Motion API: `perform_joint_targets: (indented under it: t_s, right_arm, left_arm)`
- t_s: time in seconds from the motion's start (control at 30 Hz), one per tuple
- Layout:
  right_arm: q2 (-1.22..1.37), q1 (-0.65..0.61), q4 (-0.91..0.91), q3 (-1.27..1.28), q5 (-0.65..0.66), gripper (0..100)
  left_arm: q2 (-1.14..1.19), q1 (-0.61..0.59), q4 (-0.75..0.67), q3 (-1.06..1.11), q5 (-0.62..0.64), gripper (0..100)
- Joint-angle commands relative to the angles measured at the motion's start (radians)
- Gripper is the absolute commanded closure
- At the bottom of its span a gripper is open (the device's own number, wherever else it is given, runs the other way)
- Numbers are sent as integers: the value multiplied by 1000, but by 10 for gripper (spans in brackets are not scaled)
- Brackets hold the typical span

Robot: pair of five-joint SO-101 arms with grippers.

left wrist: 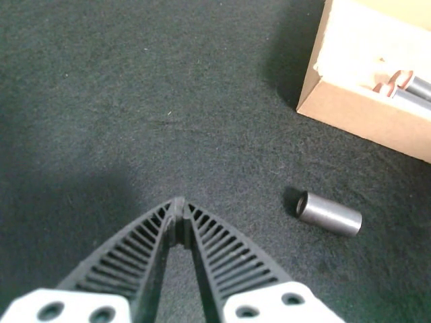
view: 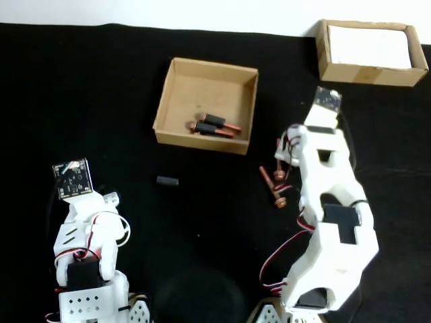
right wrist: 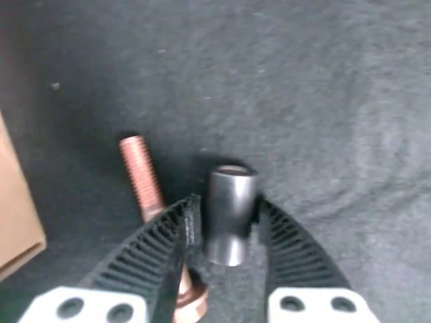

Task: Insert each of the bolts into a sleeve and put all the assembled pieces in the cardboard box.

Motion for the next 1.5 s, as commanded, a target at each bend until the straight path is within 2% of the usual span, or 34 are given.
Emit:
perform_joint_targets:
  t_s: [0.0,0.2,0.37,0.53,0.77,0.97,1.23,1.37,1.47]
  right_arm:
    - [79,-2,-1,-70,-6,993]
    - [150,-1,136,-197,-11,992]
    - [99,10,360,-337,-11,992]
    - [-82,19,552,-481,-11,992]
    - [-444,19,719,-584,-11,992]
    - [-773,21,835,-576,-5,992]
    - [-1118,21,995,-565,-9,992]
    - [-1328,94,990,-433,-3,992]
    - [-1486,130,990,-252,18,992]
  left_arm:
    - [-10,12,5,15,-2,990]
    - [-10,12,6,15,-2,990]
    - [-10,12,2,15,-2,990]
    - [-10,12,0,15,-2,990]
    - [-10,4,6,15,-3,990]
    - [-10,-90,40,15,-5,991]
    - [-8,-94,141,1,-3,991]
    - [-8,-91,187,-84,-3,991]
    - [-2,-68,192,-185,-64,991]
